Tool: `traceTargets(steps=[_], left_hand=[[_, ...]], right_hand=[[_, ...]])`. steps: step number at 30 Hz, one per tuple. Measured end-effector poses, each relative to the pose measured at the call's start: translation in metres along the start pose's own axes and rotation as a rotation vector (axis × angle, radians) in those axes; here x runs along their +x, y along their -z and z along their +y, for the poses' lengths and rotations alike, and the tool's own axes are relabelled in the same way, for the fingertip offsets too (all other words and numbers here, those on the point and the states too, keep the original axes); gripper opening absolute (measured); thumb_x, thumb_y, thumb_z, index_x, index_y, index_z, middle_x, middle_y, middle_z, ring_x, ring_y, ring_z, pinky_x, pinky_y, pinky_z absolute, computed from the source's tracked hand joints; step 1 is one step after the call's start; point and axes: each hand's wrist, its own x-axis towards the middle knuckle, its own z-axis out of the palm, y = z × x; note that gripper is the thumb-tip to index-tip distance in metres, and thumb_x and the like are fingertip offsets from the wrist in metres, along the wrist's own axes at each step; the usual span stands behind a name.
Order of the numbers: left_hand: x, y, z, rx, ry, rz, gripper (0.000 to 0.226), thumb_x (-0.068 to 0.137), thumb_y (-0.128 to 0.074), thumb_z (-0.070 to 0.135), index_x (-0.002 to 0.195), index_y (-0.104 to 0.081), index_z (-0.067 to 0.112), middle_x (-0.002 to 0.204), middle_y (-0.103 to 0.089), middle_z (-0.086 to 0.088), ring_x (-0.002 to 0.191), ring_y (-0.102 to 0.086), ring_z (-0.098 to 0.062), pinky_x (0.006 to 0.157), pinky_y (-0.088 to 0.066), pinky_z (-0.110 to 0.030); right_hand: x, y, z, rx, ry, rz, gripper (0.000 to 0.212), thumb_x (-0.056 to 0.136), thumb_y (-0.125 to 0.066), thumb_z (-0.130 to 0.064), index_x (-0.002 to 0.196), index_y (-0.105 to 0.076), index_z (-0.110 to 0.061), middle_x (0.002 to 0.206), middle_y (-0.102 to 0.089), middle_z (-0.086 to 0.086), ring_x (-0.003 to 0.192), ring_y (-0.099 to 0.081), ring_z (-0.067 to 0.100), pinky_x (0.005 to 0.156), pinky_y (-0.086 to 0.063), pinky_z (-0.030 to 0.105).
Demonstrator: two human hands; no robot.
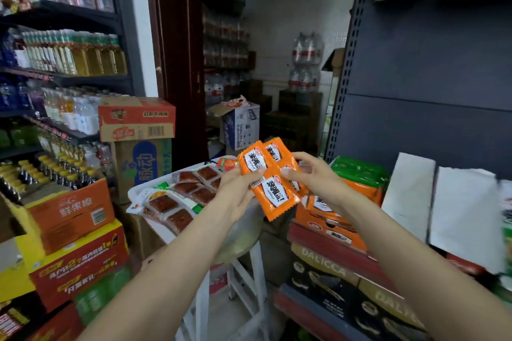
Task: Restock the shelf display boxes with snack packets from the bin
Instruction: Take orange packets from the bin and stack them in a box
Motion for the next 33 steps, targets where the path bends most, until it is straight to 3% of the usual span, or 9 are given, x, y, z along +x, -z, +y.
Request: traceTargets(steps=[5, 8, 10, 12, 14, 17, 23, 29, 33], left_hand=[[-0.007, -0.039, -0.019, 0.209, -0.132, 0.045, 0.06, 0.078, -0.073, 0.004, 0.129, -0.042, 0.01, 0.123, -0.06, -0.017, 0.102, -0.063, -0.027, 0.088, -0.053, -0.045], [0.0, -0.043, -0.018, 0.864, -0.434, 0.007, 0.104, 0.065, -0.085, 0.023, 0.144, -0.018, 0.032, 0.138, -0.041, -0.004, 0.123, -0.041, -0.016, 0.101, -0.039, -0.038], [0.001, -0.046, -0.009, 1.218, -0.524, -0.162, 0.085, 0.063, -0.085, 0.03, 0.135, -0.039, 0.032, 0.126, -0.049, 0.0, 0.119, -0.046, -0.015, 0.093, -0.041, -0.03], [0.0, -0.049, -0.002, 1.344, -0.508, -0.212, 0.042, 0.066, -0.083, 0.032, 0.101, -0.061, 0.024, 0.091, -0.062, 0.005, 0.094, -0.06, -0.017, 0.071, -0.044, -0.023], [0.003, -0.044, 0.001, 1.335, -0.549, -0.126, 0.028, 0.068, -0.082, 0.029, 0.081, -0.06, 0.019, 0.073, -0.06, 0.004, 0.076, -0.059, -0.017, 0.061, -0.042, -0.024], [0.005, -0.035, 0.002, 1.241, -0.609, 0.011, 0.026, 0.07, -0.081, 0.022, 0.08, -0.058, 0.013, 0.073, -0.062, -0.002, 0.073, -0.061, -0.02, 0.066, -0.052, -0.036], [0.008, -0.023, 0.001, 1.222, -0.646, 0.118, 0.024, 0.075, -0.078, 0.021, 0.085, -0.057, 0.016, 0.09, -0.064, -0.004, 0.084, -0.062, -0.019, 0.075, -0.054, -0.04], [0.01, -0.023, -0.003, 1.2, -0.634, 0.083, 0.026, 0.074, -0.079, 0.024, 0.082, -0.055, 0.02, 0.084, -0.064, 0.001, 0.081, -0.063, -0.016, 0.072, -0.054, -0.035], [0.009, -0.024, -0.003, 1.144, -0.634, 0.085, 0.025, 0.075, -0.078, 0.023, 0.085, -0.055, 0.018, 0.086, -0.064, 0.0, 0.082, -0.063, -0.017, 0.072, -0.054, -0.035]], right_hand=[[-0.017, 0.028, 0.001, -0.275, 0.119, -0.027, 0.044, 0.087, -0.064, -0.007, 0.128, -0.05, -0.018, 0.103, -0.066, -0.001, 0.091, -0.066, 0.016, 0.081, -0.056, 0.037], [-0.023, 0.046, 0.003, -0.587, 0.176, -0.096, 0.045, 0.089, -0.059, -0.005, 0.13, -0.047, -0.018, 0.111, -0.062, -0.002, 0.095, -0.061, 0.013, 0.085, -0.05, 0.03], [-0.024, 0.055, 0.007, -0.752, 0.142, -0.076, 0.044, 0.088, -0.063, -0.01, 0.126, -0.043, -0.015, 0.119, -0.059, 0.006, 0.1, -0.058, 0.019, 0.086, -0.047, 0.034], [-0.026, 0.06, 0.011, -0.782, 0.091, -0.05, 0.042, 0.087, -0.066, -0.019, 0.121, -0.042, -0.014, 0.122, -0.058, 0.007, 0.105, -0.058, 0.022, 0.088, -0.048, 0.037], [-0.026, 0.064, 0.012, -0.696, 0.096, 0.011, 0.034, 0.091, -0.06, -0.032, 0.118, -0.047, -0.016, 0.122, -0.06, 0.003, 0.103, -0.06, 0.019, 0.087, -0.051, 0.037], [-0.019, 0.073, 0.018, -0.838, 0.087, 0.051, 0.034, 0.095, -0.052, -0.034, 0.125, -0.051, -0.018, 0.117, -0.064, 0.007, 0.1, -0.062, 0.021, 0.085, -0.052, 0.039], [-0.009, 0.072, 0.031, -1.18, -0.238, -0.33, 0.064, 0.081, -0.069, -0.045, 0.134, -0.049, -0.017, 0.134, -0.052, 0.004, 0.118, -0.05, 0.024, 0.092, -0.044, 0.033], [-0.006, 0.068, 0.038, -1.26, -0.164, -0.393, 0.04, 0.083, -0.07, -0.032, 0.12, -0.064, -0.021, 0.124, -0.057, 0.002, 0.11, -0.05, 0.023, 0.076, -0.036, 0.028], [-0.003, 0.074, 0.041, -1.207, -0.124, -0.317, 0.027, 0.085, -0.067, -0.025, 0.111, -0.069, -0.017, 0.118, -0.064, 0.001, 0.102, -0.056, 0.021, 0.076, -0.044, 0.029]])
